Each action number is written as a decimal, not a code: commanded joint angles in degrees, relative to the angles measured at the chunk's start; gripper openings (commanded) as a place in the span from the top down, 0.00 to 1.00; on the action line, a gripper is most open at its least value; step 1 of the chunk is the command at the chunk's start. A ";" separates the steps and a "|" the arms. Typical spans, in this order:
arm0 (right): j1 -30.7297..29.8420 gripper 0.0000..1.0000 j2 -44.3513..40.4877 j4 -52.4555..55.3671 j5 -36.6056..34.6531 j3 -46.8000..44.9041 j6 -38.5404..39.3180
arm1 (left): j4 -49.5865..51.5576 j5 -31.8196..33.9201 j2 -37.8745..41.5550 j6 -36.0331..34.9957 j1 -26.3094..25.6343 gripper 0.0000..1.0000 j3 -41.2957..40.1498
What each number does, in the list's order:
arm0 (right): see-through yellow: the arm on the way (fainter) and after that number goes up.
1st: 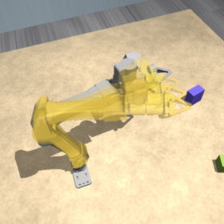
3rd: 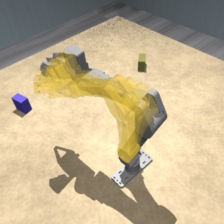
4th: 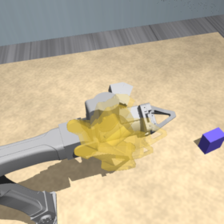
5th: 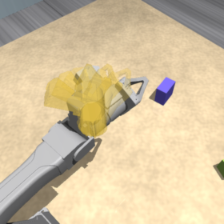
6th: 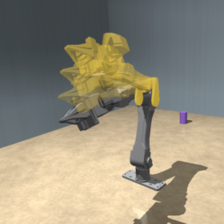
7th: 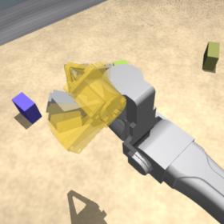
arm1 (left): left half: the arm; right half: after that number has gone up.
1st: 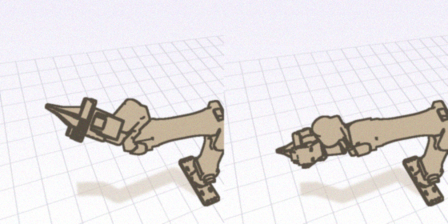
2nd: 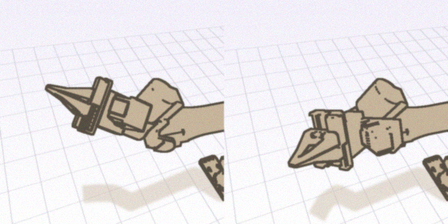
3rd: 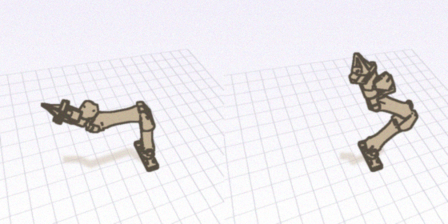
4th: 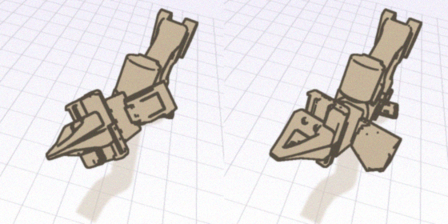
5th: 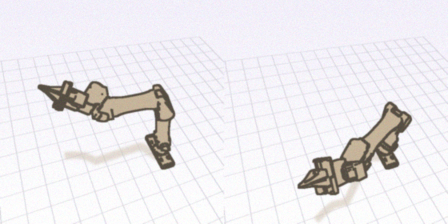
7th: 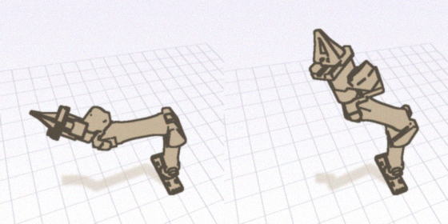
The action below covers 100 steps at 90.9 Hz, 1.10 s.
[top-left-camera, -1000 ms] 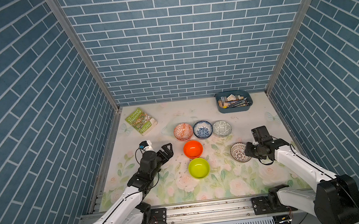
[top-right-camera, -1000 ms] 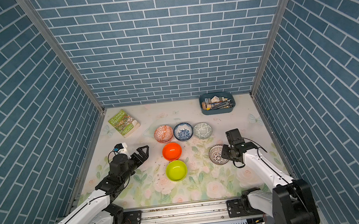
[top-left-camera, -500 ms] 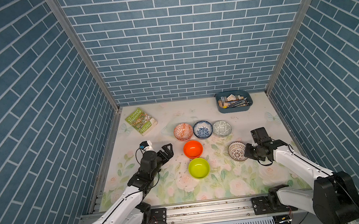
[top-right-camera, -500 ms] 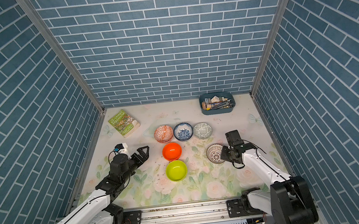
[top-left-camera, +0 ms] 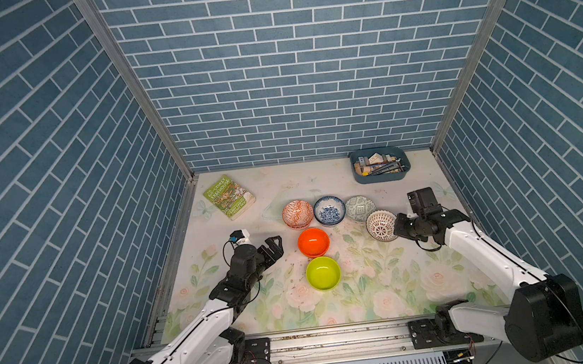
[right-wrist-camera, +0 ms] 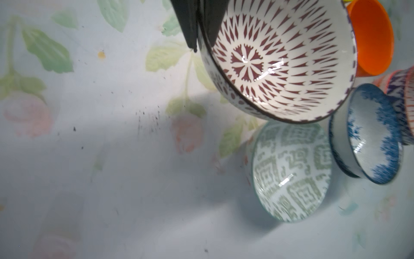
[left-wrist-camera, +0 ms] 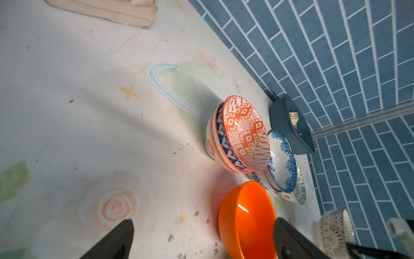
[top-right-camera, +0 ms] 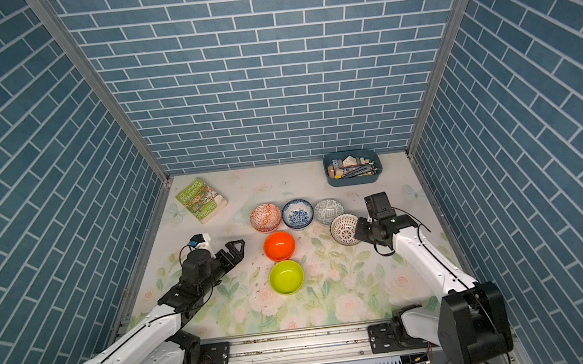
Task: Stack the bowls
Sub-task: Place the bowl on the bowl.
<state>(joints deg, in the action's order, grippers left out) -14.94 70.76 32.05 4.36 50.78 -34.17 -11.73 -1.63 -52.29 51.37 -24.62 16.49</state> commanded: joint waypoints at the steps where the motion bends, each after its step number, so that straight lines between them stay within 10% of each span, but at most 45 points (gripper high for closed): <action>1: 0.21 1.00 2.05 -0.14 0.83 4.86 1.21 | -1.87 -1.92 1.01 -1.30 -0.06 0.00 0.10; 100: -1.60 1.00 27.35 -7.72 4.25 23.03 2.03 | -3.55 0.40 -0.20 -1.15 -0.06 0.00 0.42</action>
<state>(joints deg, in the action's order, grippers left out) -15.66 97.71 26.74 8.78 71.02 -32.53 -14.50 -1.96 -52.49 51.20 -24.62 16.47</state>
